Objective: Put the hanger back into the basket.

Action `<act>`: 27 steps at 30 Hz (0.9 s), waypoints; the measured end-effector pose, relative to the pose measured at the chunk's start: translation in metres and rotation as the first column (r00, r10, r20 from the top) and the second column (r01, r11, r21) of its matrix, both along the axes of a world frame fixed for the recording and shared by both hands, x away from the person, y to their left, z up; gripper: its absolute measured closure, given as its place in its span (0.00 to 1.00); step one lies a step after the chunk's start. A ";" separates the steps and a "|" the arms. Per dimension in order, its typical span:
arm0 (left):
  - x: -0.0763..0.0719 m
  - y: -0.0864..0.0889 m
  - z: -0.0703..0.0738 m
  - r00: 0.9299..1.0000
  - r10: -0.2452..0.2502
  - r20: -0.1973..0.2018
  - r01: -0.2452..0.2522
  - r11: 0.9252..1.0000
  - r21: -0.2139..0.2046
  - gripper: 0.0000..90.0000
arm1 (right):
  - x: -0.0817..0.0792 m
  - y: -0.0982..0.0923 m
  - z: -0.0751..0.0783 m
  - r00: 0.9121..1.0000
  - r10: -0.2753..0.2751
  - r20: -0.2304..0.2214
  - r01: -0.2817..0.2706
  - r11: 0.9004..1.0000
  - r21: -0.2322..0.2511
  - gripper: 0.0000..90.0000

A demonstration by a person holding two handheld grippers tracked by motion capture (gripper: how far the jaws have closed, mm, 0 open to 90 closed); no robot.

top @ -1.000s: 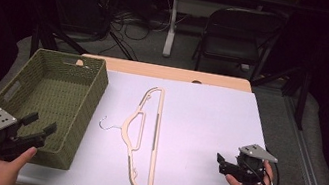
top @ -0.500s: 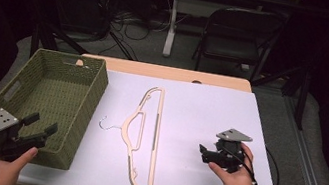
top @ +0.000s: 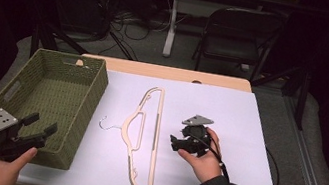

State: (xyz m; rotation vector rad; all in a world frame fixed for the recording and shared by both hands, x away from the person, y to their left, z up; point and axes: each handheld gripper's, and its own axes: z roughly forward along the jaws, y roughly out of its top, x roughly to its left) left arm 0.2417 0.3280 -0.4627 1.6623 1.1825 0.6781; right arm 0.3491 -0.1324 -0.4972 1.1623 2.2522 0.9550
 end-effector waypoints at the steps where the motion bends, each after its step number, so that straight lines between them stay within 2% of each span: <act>1: 0.000 0.000 0.000 1.000 -0.001 0.000 0.001 1.000 -0.001 0.30 | 0.001 0.005 -0.001 1.000 0.005 -0.006 -0.005 1.000 -0.003 0.26; 2: 0.000 0.000 0.000 1.000 -0.001 0.000 0.001 1.000 -0.001 0.30 | 0.001 0.005 -0.001 1.000 0.005 -0.006 -0.005 1.000 -0.003 0.26; 5: 0.000 -0.001 0.000 1.000 -0.005 0.000 0.005 1.000 0.001 0.30 | 0.008 0.028 -0.005 1.000 0.031 0.001 -0.031 0.999 -0.012 0.26; 6: 0.000 -0.001 0.000 1.000 -0.005 0.000 0.005 1.000 0.001 0.30 | 0.009 0.033 -0.004 0.999 0.036 -0.010 -0.036 0.999 -0.027 0.26; 7: 0.000 -0.001 -0.001 1.000 -0.004 0.001 0.004 1.000 -0.002 0.30 | 0.010 0.038 -0.006 0.999 0.043 0.007 -0.043 0.999 -0.023 0.27; 10: 0.000 0.000 -0.001 1.000 -0.003 -0.001 0.003 1.000 -0.002 0.30 | 0.015 0.055 -0.007 0.998 0.054 -0.018 -0.054 0.998 -0.038 0.27; 12: 0.000 0.001 -0.001 1.000 -0.003 0.000 0.003 1.000 -0.003 0.30 | 0.019 0.066 -0.010 0.998 0.065 -0.004 -0.065 0.997 -0.033 0.27; 13: 0.000 0.001 -0.001 1.000 -0.003 -0.001 0.003 1.000 -0.004 0.30 | 0.020 0.070 -0.009 0.997 0.068 -0.018 -0.069 0.996 -0.048 0.27; 15: 0.000 0.001 -0.001 1.000 -0.002 0.000 0.002 1.000 -0.006 0.30 | 0.024 0.078 -0.010 0.997 0.069 -0.017 -0.070 0.997 -0.040 0.27; 18: 0.000 0.002 -0.001 1.000 -0.003 0.001 0.003 1.000 -0.010 0.30 | 0.028 0.084 -0.009 0.997 0.069 -0.039 -0.072 0.996 -0.062 0.27; 19: 0.000 0.002 -0.001 1.000 -0.002 0.002 0.002 1.000 -0.011 0.30 | 0.031 0.090 -0.008 0.995 0.068 -0.069 -0.073 0.994 -0.084 0.27; 21: 0.000 0.002 -0.001 1.000 -0.002 0.003 0.002 1.000 -0.011 0.30 | 0.035 0.094 -0.008 0.993 0.068 -0.095 -0.076 0.994 -0.079 0.27; 23: 0.000 0.002 -0.001 1.000 -0.002 0.003 0.002 1.000 -0.011 0.30 | 0.038 0.098 -0.006 0.988 0.064 -0.144 -0.078 0.992 -0.095 0.27; 25: 0.000 0.002 -0.001 1.000 -0.003 0.003 0.003 1.000 -0.011 0.30 | 0.042 0.101 -0.003 0.984 0.064 -0.169 -0.085 0.989 -0.120 0.28; 26: 0.000 0.002 -0.001 1.000 -0.004 0.003 0.004 1.000 -0.012 0.30 | 0.043 0.103 -0.003 0.985 0.058 -0.165 -0.079 0.990 -0.119 0.29; 27: 0.000 0.002 -0.001 1.000 -0.003 0.003 0.004 1.000 -0.012 0.30 | 0.044 0.104 -0.001 0.980 0.054 -0.191 -0.081 0.988 -0.135 0.29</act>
